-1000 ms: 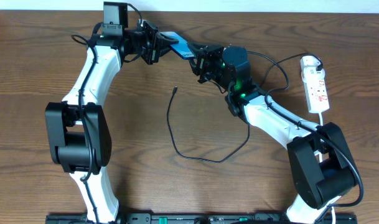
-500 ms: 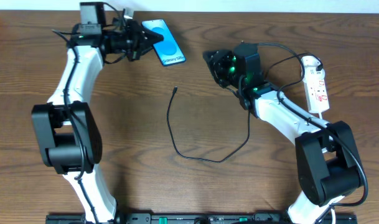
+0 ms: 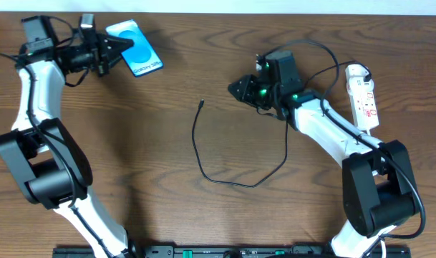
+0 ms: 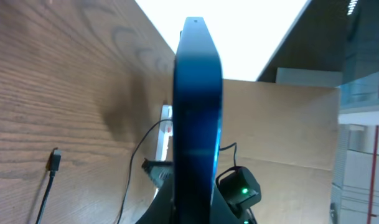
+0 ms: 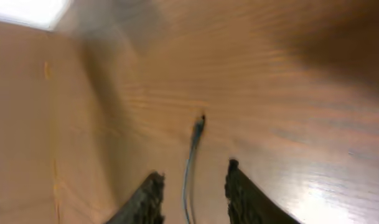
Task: Plug charger to phone and switch on socket
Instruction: 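Release the phone from the right gripper and withdraw it, then grasp the black cable's USB-C plug end with the right gripper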
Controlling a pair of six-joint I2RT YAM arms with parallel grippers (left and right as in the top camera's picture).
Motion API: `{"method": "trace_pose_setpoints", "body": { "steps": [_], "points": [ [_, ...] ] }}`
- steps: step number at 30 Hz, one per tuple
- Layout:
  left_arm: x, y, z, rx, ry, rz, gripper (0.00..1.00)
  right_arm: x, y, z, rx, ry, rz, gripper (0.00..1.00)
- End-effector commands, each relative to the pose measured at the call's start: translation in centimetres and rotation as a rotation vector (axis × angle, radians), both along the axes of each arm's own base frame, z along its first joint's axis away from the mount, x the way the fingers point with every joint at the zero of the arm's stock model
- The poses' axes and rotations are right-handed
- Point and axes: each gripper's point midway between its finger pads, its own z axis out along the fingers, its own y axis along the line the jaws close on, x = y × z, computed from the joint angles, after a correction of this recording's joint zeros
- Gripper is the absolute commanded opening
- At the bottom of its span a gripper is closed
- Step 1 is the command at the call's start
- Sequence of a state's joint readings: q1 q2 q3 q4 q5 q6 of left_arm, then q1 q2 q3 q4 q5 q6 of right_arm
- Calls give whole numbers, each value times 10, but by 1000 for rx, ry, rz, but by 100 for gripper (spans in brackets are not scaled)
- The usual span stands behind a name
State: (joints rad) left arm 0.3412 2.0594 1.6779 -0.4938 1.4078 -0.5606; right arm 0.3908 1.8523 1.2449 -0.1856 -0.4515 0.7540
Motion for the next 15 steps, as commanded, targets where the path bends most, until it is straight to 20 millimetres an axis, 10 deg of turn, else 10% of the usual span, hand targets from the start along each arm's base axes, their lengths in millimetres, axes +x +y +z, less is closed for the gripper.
{"method": "trace_pose_setpoints", "body": {
  "steps": [1, 7, 15],
  "points": [
    [-7, 6, 18, -47, -66, -30, 7, 8, 31, 31, -34, -81, 113, 32],
    [-7, 9, 17, -41, -76, -27, 7, 11, 76, 2, -105, 35, 208, 34],
    [-6, 9, 16, -35, -72, -21, 7, -5, 109, -84, -155, 227, 224, 25]
  ]
}}
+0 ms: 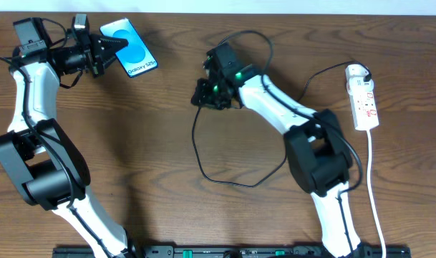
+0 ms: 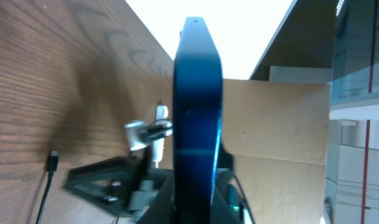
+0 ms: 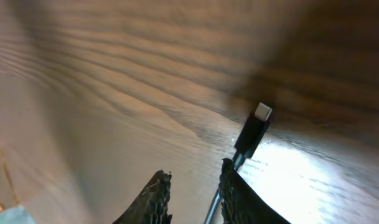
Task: Plug charger to phone and switch on socket
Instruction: 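Grasp the black cable's USB-C plug end with the right gripper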
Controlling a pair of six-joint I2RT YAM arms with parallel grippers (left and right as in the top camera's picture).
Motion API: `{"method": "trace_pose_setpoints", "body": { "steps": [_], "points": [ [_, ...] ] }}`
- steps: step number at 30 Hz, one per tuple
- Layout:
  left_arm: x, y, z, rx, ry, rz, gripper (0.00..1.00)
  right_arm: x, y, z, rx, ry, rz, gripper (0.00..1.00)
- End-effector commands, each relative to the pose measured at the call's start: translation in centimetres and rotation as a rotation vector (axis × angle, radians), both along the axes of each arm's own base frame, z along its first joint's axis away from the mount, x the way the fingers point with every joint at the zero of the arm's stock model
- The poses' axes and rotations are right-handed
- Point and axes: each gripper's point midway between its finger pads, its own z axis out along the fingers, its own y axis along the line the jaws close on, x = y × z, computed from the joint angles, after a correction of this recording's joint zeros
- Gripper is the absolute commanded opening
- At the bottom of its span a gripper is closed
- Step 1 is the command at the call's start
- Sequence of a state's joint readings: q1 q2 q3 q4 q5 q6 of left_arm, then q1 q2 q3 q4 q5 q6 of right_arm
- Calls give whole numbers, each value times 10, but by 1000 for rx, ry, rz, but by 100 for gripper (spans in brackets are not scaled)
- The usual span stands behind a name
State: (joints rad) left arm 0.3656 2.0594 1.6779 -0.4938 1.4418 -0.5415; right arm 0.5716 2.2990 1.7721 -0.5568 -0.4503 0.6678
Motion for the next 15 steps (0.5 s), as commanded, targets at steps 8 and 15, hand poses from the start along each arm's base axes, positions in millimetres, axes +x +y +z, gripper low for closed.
{"method": "trace_pose_setpoints", "body": {
  "steps": [8, 15],
  "points": [
    [-3, 0, 11, -14, -45, -21, 7, 0, 4, -24, -29, 48, -42, 24],
    [-3, 0, 10, -9, -42, -17, 7, -4, 10, -27, -52, 27, -34, 23]
  ]
}}
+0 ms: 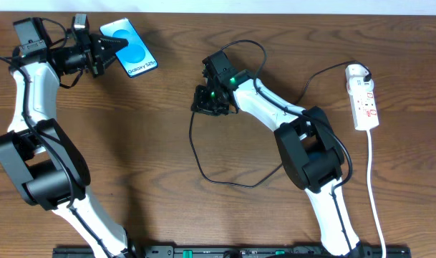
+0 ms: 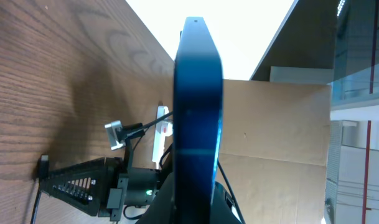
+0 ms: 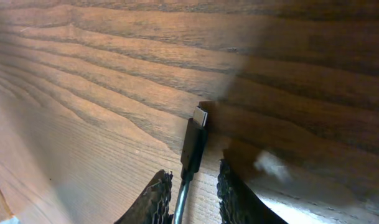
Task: Plug charger to phone and switch on socket
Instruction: 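Grasp the black cable's USB-C plug end with the right gripper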
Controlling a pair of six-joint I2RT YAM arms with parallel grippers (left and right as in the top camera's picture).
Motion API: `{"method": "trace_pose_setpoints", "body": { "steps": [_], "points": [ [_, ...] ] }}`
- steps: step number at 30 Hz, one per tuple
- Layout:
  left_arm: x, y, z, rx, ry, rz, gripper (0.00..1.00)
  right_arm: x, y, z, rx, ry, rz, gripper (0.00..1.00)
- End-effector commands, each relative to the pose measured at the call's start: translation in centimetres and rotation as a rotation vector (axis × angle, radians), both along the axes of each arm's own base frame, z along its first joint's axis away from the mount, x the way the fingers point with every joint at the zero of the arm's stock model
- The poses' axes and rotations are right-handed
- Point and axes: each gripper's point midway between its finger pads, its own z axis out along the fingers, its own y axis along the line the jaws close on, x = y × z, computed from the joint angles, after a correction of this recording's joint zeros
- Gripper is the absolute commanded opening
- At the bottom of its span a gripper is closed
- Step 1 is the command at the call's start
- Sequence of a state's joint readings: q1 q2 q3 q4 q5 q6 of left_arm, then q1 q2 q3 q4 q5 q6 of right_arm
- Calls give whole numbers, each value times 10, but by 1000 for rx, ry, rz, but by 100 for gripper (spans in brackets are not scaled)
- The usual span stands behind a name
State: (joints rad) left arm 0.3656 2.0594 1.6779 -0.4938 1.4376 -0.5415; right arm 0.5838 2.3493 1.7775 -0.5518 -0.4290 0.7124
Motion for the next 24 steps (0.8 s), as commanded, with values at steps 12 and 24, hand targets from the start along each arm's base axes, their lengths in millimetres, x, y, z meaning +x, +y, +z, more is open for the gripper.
{"method": "trace_pose_setpoints", "body": {
  "steps": [12, 24],
  "points": [
    [-3, 0, 11, -13, -43, -20, 7, -10, 21, -12, -129, -85, -23, 13],
    [-1, 2, 7, 10, -35, -3, 8, -4, 15, -15, -94, -153, 169, 1]
  ]
}}
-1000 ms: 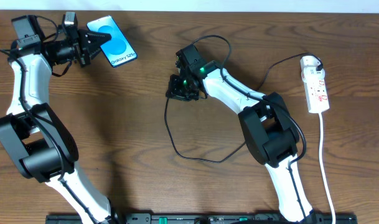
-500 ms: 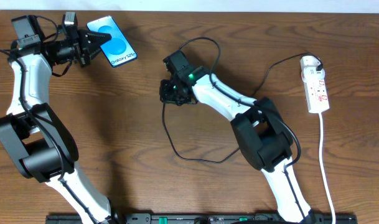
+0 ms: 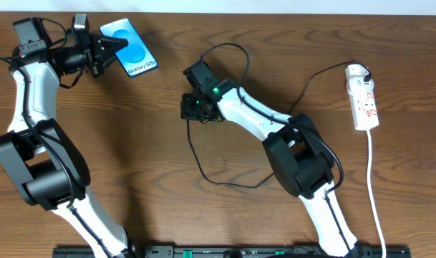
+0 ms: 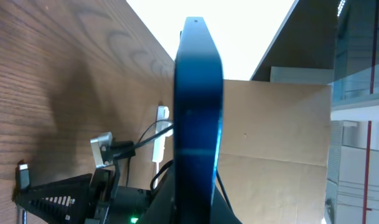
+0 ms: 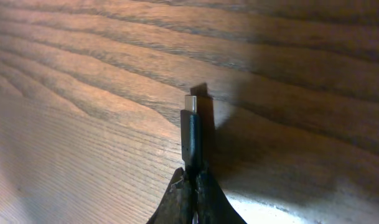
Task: Plug charger to phone and switch on socket
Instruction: 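Grasp the black cable's USB-C plug end with the right gripper, then lift the plug with the right gripper toward the phone's bottom edge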
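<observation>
A blue phone (image 3: 132, 47) is held off the table at the far left, my left gripper (image 3: 102, 51) shut on its edge; the left wrist view shows it edge-on (image 4: 198, 106). The black charger cable (image 3: 218, 175) loops across the middle of the table. My right gripper (image 3: 191, 112) is shut on the cable's plug (image 5: 190, 134), whose metal tip points away just above the wood. The white socket strip (image 3: 363, 97) lies at the far right, its switch too small to read.
The cable runs from the plug round a loop at the table's middle and back up to the socket strip. A white lead (image 3: 375, 193) trails from the strip down the right edge. Brown wooden table (image 3: 96, 165) all around.
My right gripper, open astride the plug, has shut on it and shifted a little left. The phone and left arm have not moved.
My left gripper held the phone at the far left throughout, drawing it slightly left early on. My right gripper was open right of the table's middle, then open over the cable's plug end, then astride the plug, and now it is shut on the plug.
</observation>
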Controlling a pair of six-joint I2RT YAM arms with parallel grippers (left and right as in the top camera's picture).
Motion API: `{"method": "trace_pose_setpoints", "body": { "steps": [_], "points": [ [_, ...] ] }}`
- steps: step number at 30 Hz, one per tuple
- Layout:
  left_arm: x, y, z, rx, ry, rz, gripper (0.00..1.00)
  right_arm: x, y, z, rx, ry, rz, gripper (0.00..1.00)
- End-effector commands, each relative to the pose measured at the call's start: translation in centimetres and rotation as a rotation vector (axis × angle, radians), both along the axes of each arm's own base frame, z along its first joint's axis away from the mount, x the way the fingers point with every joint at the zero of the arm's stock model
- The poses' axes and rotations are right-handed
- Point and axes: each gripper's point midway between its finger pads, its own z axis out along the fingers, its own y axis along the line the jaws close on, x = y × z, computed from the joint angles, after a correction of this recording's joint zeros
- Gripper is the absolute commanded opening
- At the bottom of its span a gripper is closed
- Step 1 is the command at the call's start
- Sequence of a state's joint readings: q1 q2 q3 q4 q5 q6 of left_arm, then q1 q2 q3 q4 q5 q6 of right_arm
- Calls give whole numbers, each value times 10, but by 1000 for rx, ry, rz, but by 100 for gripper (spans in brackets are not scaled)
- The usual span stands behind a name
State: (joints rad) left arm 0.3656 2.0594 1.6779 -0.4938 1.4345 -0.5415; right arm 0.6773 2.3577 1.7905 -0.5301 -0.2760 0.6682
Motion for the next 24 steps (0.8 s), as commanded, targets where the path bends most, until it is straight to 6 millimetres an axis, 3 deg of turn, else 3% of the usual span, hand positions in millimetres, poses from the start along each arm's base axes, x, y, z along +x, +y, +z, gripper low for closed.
{"method": "trace_pose_setpoints", "body": {
  "steps": [1, 5, 7, 10, 17, 24],
  "points": [
    [0, 2, 6, 14, -34, 0, 8, 6, -9, -2, 40, -18, 142, 1],
    [0, 2, 5, 18, -33, 2, 8, 2, 4, 49, 331, -83, 407, 1],
    [-3, -3, 10, 4, -75, -30, 7, 3, -2, 82, 449, -112, 467, 1],
    [-6, -11, 16, -16, -115, -69, 7, -2, -12, 109, 546, -111, 513, 1],
    [-12, -34, 25, -59, -148, -146, 7, -26, -25, 148, 556, -128, 590, 1],
    [-16, -54, 34, -51, -174, -188, 7, -24, -60, 196, 543, -188, 548, 1]
  ]
}}
